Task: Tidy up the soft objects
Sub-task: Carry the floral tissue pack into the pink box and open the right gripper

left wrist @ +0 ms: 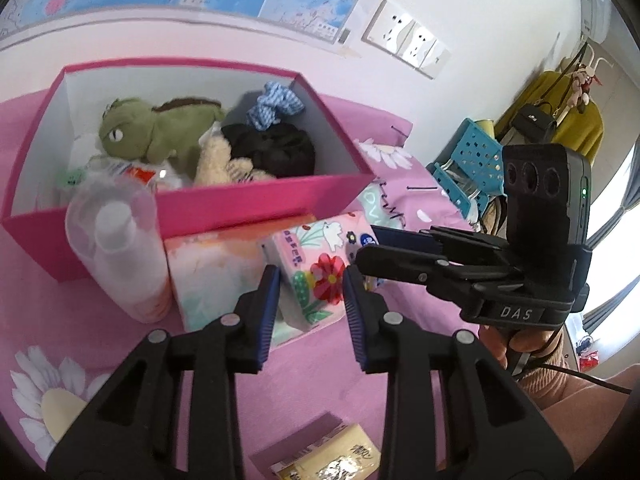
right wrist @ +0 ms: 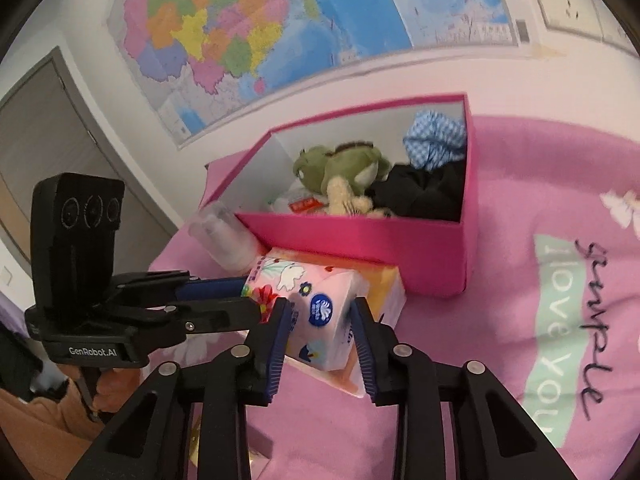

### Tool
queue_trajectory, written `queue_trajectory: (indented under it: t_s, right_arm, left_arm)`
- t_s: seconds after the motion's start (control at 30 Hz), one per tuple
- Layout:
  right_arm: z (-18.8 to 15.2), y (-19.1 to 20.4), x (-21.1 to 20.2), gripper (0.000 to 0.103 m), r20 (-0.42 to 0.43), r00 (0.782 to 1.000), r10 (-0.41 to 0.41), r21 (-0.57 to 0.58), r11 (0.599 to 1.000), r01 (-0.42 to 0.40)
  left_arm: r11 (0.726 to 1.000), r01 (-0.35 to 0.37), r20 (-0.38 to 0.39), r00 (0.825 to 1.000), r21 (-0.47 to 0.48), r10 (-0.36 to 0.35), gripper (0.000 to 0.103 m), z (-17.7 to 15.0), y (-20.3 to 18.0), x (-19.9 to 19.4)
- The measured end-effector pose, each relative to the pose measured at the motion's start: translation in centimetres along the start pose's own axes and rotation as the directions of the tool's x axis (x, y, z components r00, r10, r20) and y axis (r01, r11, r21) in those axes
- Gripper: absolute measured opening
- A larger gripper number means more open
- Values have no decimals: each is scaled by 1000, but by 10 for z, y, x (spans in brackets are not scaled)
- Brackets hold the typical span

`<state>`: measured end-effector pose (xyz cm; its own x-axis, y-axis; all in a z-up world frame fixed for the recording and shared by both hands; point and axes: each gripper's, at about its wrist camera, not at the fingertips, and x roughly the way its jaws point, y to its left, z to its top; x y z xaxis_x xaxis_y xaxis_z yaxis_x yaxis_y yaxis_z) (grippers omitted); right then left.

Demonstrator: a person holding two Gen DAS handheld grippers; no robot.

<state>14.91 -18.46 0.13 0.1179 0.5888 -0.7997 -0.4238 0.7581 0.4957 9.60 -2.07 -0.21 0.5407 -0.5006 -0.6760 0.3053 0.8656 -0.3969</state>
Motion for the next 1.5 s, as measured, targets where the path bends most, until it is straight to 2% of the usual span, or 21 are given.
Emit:
queue_trajectory:
  t_s: [0.23, 0.73, 1.03, 1.27, 1.5]
  right_arm:
    - [11, 3, -16, 31, 57, 998, -24, -23, 999, 26]
    - [27, -6, -29, 31, 110, 993, -47, -1, 999, 47]
    - [47, -14, -24, 31, 135, 989, -54, 20, 998, 52]
    - [58, -22, -12, 31, 124, 989, -78, 36, 997, 74]
    - [62, -25, -3, 31, 103, 988, -115, 27, 993, 113]
  left_arm:
    - [999, -16, 28, 1000, 41, 15, 35, 16, -11, 0]
    - [995, -22, 64, 998, 98, 16, 35, 42, -24, 0]
    - [996, -34, 83, 996, 84, 27, 35, 67, -17, 5]
    - [996, -71, 57, 996, 55, 68, 35, 79, -6, 26]
    - [997, -68, 27, 997, 27, 67, 35, 81, 3, 40]
